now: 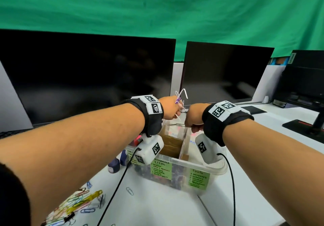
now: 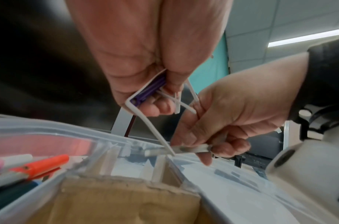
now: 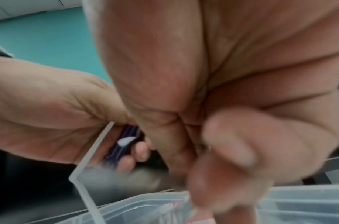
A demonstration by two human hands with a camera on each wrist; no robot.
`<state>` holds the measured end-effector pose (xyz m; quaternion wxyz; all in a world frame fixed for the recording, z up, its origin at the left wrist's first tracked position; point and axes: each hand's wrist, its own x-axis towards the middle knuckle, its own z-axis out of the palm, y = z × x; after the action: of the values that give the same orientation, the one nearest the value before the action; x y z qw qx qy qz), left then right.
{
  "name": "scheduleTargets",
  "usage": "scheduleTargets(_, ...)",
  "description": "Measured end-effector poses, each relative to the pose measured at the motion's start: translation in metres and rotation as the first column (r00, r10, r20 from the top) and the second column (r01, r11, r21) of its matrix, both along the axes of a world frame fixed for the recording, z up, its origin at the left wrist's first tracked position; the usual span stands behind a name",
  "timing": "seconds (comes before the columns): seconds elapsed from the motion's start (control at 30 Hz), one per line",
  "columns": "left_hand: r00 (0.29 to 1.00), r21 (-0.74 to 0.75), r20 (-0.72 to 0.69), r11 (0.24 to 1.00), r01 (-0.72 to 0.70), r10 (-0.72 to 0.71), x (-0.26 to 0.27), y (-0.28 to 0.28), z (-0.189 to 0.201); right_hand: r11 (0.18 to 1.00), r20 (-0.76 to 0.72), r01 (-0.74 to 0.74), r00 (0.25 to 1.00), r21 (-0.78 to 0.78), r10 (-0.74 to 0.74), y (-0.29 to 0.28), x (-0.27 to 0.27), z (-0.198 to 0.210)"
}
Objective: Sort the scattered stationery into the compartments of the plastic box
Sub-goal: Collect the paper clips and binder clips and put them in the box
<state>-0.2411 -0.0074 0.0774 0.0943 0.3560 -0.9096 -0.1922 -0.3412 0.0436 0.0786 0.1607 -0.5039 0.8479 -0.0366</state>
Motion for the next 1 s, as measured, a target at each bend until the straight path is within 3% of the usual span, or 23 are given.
scheduleTargets(0.07, 1.0, 0.006, -0.018, 1.0, -0.018, 0.018, 0.001, 0.0, -0.003, 0.999, 0.067, 0.021, 0.998, -0.038, -0.019, -0.004, 0.0, -0.004)
scheduleTargets(0.17, 0.993, -0.009, 0.109, 0.998, -0.054, 0.055, 0.001, 0.0, -0.006, 0.999, 0.12, -0.002, 0.993, -0.041, 0.007, -0.006, 0.003, -0.004)
scheduleTargets(0.4, 0.966, -0.042, 0.257, 0.999, -0.025, 0.035, -0.007, -0.002, -0.008, 0.993, 0.066, -0.077, 0.994, -0.094, 0.084, -0.008, 0.004, 0.002)
scheduleTargets(0.6, 0.936, -0.107, 0.352, 0.993, 0.051, -0.01, -0.005, -0.001, -0.007, 0.995, -0.017, -0.098, 0.995, -0.026, 0.098, -0.006, 0.012, 0.0)
scheduleTargets(0.7, 0.942, -0.053, 0.333, 0.997, 0.061, -0.04, 0.001, -0.002, -0.006, 0.993, -0.12, -0.098, 0.987, 0.064, 0.105, -0.004, 0.019, 0.005)
scheduleTargets(0.8, 0.966, 0.017, 0.259, 1.0, 0.019, -0.023, 0.022, -0.001, 0.001, 0.993, -0.098, -0.113, 0.988, 0.041, 0.117, -0.007, 0.031, 0.016)
scheduleTargets(1.0, 0.976, 0.046, 0.143, 0.984, -0.172, 0.164, 0.104, -0.009, 0.01, 0.943, -0.096, -0.328, 0.942, -0.048, 0.323, -0.009, 0.104, 0.025)
